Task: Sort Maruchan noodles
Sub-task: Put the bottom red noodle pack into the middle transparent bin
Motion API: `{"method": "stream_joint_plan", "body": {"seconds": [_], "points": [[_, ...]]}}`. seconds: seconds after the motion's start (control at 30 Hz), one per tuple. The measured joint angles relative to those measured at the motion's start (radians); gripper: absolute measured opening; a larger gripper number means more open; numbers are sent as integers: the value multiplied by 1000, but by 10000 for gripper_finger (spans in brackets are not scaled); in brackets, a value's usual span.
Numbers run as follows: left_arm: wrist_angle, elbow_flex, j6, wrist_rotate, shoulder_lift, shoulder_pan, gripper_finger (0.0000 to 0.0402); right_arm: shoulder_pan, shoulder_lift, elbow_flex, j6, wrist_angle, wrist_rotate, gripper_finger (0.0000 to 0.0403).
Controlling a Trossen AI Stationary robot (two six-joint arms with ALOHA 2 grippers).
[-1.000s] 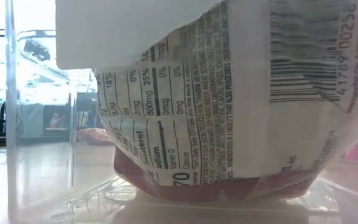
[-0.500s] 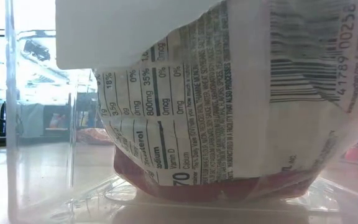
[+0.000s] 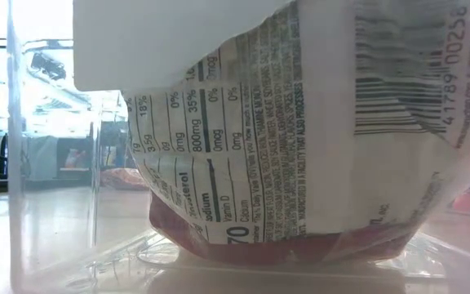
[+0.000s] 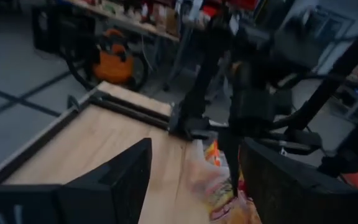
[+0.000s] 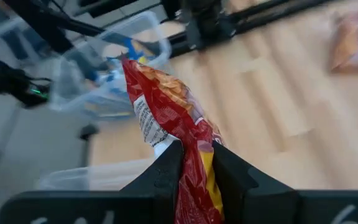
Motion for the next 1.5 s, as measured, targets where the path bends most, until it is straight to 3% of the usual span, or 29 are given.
{"method": "stream_joint_plan", "body": {"seconds": [0.3,0.57,0.8,1.13,1.5], "points": [[-150,-1,-13,-159,-206,-91,231,257,32,-74,329,40,283,70],[-147,-2,-35,-167,-192,-215,231,375,141,-91,510,50,415,70],[-124,-2,-77,-182,-163,-328,231,381,282,-90,564,98,470,72],[-174,-3,-119,-332,-161,-475,231,373,386,-90,541,176,405,80],[-215,-3,-121,-403,-161,-511,231,373,297,-91,495,175,382,153]]}}
